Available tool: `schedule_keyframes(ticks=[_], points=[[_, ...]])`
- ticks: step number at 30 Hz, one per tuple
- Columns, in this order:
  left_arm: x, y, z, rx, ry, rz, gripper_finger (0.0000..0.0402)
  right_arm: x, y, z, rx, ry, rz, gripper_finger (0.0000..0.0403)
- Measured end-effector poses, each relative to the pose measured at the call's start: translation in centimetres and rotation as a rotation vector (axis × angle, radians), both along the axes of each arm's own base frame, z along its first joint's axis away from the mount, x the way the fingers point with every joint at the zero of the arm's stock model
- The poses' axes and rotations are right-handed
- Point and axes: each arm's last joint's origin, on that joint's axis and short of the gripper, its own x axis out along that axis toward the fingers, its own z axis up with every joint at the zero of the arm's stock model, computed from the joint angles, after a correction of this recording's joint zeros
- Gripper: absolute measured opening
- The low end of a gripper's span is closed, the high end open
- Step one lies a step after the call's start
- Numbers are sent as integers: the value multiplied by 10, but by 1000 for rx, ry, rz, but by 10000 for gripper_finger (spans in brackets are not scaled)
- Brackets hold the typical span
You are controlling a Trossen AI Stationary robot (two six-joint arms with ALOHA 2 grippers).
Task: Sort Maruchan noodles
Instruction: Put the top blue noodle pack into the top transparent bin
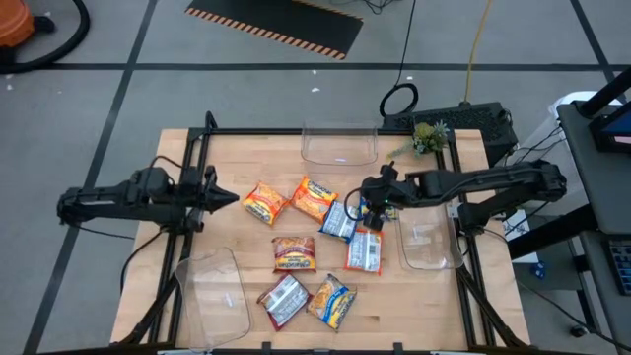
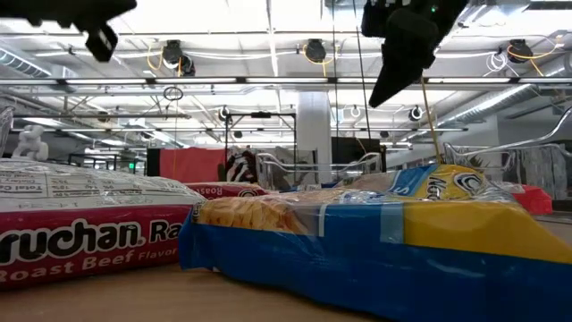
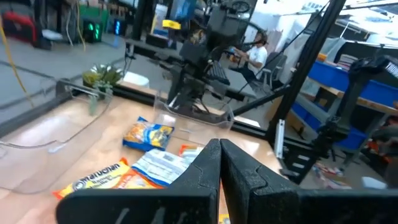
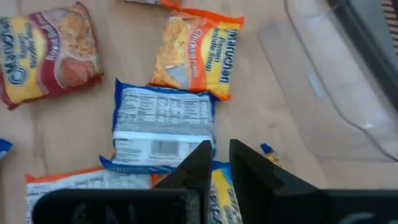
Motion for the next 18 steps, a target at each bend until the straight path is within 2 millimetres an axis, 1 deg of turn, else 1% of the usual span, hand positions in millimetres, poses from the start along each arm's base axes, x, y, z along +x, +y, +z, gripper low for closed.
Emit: schedule_keyframes(ticks=[6,10,14,18], points=[[12,-5,35,11,31,-49,12,-3,1,-19,37,6,17,74],[26,-9,60,49,64,-71,12,-6,3,-30,93,34,20,92],[46,-12,70,102,127,-76,12,-3,3,-30,111,-7,40,112],[67,-14,69,191,183,-95,12,-2,4,-29,123,-27,68,133]])
